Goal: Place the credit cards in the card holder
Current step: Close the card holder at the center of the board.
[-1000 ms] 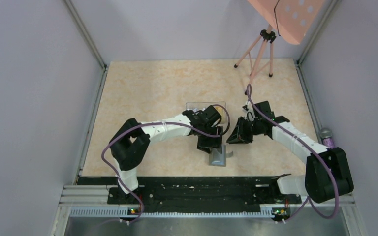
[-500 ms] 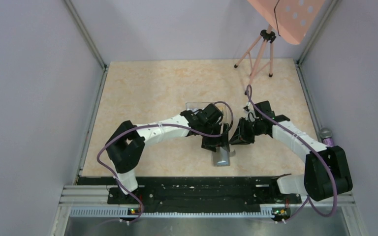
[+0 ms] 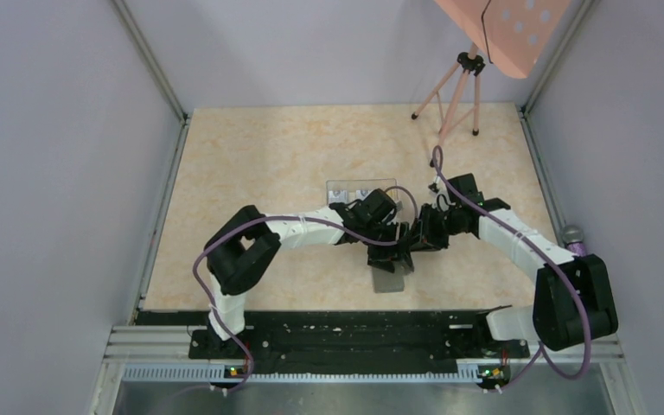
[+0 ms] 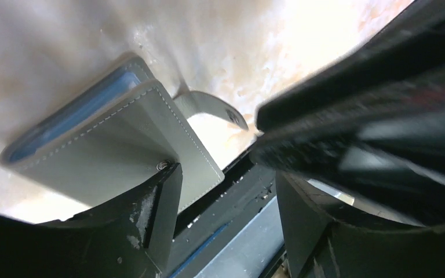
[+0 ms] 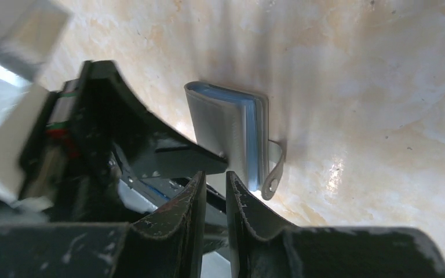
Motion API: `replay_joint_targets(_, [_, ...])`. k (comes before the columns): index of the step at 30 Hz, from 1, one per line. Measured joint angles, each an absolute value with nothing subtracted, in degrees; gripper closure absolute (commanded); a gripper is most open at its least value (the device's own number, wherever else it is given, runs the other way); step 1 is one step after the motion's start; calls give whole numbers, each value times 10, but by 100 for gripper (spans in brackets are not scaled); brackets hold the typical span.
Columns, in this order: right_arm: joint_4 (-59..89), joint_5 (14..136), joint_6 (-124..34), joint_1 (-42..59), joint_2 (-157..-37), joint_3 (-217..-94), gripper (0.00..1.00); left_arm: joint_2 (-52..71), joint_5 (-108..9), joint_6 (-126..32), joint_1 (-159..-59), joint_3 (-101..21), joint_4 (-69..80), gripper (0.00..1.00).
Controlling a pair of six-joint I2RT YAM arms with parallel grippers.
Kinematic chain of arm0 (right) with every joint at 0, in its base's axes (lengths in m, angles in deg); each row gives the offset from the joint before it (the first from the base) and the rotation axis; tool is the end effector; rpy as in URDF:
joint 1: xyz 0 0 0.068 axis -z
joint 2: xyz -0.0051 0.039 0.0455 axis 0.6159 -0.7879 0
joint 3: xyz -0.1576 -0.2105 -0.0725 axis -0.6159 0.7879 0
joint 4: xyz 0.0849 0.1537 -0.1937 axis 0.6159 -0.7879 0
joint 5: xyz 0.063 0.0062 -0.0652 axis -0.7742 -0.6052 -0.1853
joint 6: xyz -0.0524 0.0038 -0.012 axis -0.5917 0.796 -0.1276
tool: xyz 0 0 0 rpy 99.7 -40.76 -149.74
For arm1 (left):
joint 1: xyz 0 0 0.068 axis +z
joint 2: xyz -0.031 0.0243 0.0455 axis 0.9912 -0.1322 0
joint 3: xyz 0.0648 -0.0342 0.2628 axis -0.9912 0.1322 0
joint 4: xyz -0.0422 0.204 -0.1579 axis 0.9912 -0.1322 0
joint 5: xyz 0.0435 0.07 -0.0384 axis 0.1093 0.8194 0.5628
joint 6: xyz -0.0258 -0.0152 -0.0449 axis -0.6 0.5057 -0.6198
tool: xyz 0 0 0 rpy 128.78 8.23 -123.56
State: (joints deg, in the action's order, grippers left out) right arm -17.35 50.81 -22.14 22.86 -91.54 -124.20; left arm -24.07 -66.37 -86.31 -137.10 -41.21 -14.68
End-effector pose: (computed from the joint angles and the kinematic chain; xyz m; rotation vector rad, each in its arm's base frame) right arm 0.2272 0.0809 0.1996 0.1730 2.7745 0.9731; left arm 0.2201 -0.3367 0.1856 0.3031 2.8626 -1.1427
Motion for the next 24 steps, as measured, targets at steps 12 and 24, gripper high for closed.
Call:
replay_joint_targets(12, [-125,469,-229,231,-989,-1221,84,-294,-722,-873,-1369,-390,-53,71])
replay_joint_targets(24, [-76,447,-229,219,-1072,-1215,85,-253,-689,-857,-1368,-379,-78,57])
